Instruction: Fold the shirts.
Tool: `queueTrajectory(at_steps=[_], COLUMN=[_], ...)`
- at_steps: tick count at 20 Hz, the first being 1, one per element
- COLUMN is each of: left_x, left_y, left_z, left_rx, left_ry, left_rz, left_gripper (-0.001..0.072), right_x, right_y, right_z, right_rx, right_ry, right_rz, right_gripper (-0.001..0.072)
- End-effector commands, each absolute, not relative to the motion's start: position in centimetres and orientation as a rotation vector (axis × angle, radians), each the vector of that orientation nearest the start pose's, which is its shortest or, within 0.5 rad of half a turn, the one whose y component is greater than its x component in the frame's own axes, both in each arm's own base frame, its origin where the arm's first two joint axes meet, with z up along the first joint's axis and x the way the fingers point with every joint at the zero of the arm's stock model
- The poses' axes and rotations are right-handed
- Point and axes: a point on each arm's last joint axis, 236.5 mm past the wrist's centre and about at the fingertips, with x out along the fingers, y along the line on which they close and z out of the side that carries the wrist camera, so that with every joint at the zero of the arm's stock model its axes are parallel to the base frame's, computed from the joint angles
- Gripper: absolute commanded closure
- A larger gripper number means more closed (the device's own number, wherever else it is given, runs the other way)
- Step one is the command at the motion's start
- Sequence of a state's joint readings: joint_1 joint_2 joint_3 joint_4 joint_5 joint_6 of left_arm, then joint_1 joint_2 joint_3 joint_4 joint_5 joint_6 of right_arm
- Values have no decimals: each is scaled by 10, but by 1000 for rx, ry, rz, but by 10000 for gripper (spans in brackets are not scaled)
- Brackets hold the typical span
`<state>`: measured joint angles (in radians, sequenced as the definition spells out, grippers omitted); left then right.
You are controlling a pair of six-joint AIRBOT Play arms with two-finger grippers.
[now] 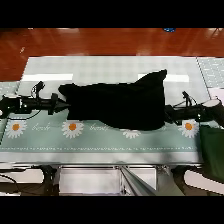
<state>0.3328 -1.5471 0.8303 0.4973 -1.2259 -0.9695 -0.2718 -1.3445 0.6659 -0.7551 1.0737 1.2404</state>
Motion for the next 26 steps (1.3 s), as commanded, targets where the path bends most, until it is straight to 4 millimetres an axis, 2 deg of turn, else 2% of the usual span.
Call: queueTrajectory(at_steps=[1,3,4,5,6,7,8,10,11,12,14,15,17,19,21,23,26], left_x=[355,377,390,401,407,412,413,395,379,362,319,295,254,217,182,155,127], left_y=[-87,-75,-67,-62,-58,-53,-49,-53,-57,-60,-66,-68,-72,-80,-87,-66,-14], left_z=[-36,18,53,99,142,188,229,313,353,388,449,469,489,500,500,495,487], left_rx=[-969,-930,-904,-864,-829,-798,-764,-629,-559,-501,-375,-302,-158,-78,23,84,79], left_ry=[1280,1156,1061,942,837,725,630,445,355,273,108,48,-29,-84,-113,-116,-95], left_rz=[-620,-650,-649,-658,-659,-638,-611,-613,-616,-610,-573,-537,-423,-336,-274,-136,72], left_gripper=[686,687,686,686,686,686,686,686,686,686,686,686,687,686,686,686,686], right_x=[323,351,374,394,410,417,411,376,352,328,278,255,206,170,145,130,127], right_y=[103,104,100,93,83,75,69,69,67,65,63,63,68,66,54,41,27], right_z=[-62,0,50,103,166,225,289,392,428,453,485,492,500,503,497,479,438], right_rx=[769,682,622,559,491,456,420,311,271,232,181,157,114,93,68,64,67], right_ry=[1396,1286,1163,1022,857,709,554,301,209,145,52,26,-13,-46,-45,13,180], right_rz=[399,501,519,514,487,450,437,423,396,368,317,298,271,229,153,77,14], right_gripper=[689,690,690,690,690,690,690,690,690,690,690,690,690,690,690,690,690])
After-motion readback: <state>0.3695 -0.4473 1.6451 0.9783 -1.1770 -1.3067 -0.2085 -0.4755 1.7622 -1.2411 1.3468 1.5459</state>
